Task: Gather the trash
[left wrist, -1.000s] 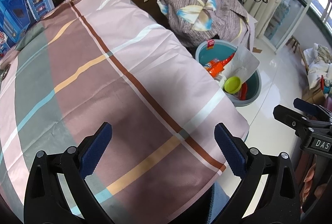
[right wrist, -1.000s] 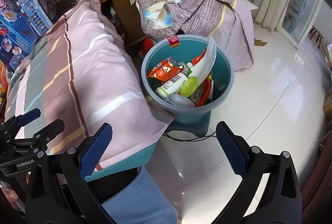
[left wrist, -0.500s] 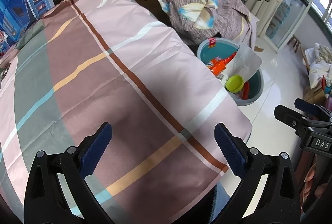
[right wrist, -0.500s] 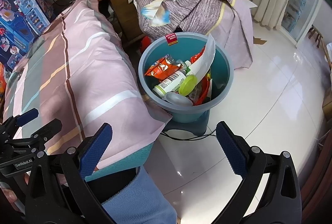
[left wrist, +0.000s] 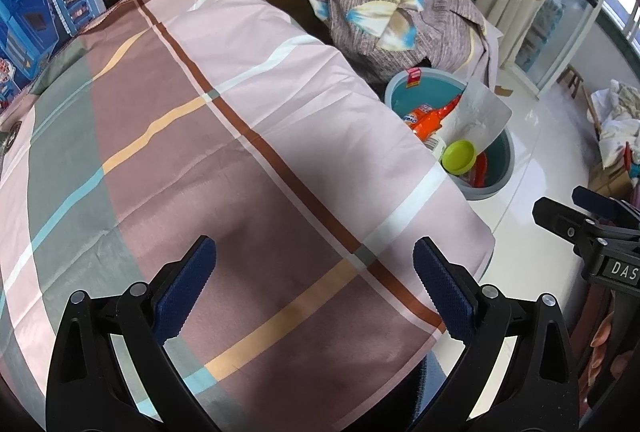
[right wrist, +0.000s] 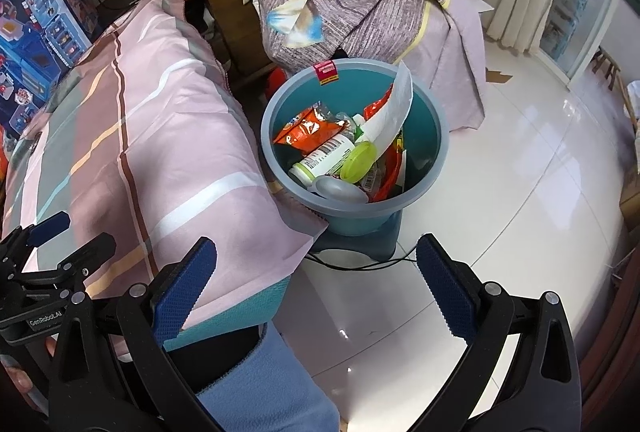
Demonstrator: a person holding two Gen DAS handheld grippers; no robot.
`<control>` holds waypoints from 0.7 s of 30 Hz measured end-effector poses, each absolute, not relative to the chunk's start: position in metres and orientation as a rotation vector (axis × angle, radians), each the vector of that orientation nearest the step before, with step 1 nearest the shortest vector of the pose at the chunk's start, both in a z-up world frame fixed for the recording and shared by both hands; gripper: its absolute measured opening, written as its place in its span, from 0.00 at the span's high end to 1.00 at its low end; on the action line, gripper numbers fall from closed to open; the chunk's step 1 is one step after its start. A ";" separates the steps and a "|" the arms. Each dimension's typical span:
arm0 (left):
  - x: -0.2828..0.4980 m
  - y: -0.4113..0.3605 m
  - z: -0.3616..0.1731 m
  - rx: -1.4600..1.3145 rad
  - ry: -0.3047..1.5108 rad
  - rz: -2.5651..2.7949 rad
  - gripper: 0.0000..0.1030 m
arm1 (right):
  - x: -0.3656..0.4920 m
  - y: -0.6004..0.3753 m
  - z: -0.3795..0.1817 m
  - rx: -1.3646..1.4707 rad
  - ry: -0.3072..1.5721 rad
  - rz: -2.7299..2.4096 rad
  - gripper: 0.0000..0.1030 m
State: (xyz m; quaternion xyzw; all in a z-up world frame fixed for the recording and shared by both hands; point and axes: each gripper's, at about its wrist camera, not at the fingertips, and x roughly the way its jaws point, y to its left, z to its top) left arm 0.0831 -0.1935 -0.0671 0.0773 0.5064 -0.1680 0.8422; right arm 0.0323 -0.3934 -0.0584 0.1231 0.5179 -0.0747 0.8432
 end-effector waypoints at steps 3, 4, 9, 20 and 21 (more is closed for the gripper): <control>0.085 -0.193 -0.067 0.162 1.073 -0.362 0.04 | 0.033 -0.394 -0.059 0.255 1.093 -0.163 0.07; 0.085 -0.192 -0.068 0.162 1.072 -0.361 0.04 | 0.033 -0.394 -0.059 0.256 1.095 -0.164 0.07; 0.085 -0.193 -0.068 0.163 1.071 -0.365 0.04 | 0.034 -0.394 -0.061 0.247 1.098 -0.170 0.07; 0.086 -0.194 -0.073 0.166 1.101 -0.387 0.04 | 0.032 -0.399 -0.060 0.242 1.091 -0.205 0.07; 0.086 -0.193 -0.074 0.165 1.103 -0.386 0.04 | 0.032 -0.399 -0.060 0.241 1.091 -0.209 0.07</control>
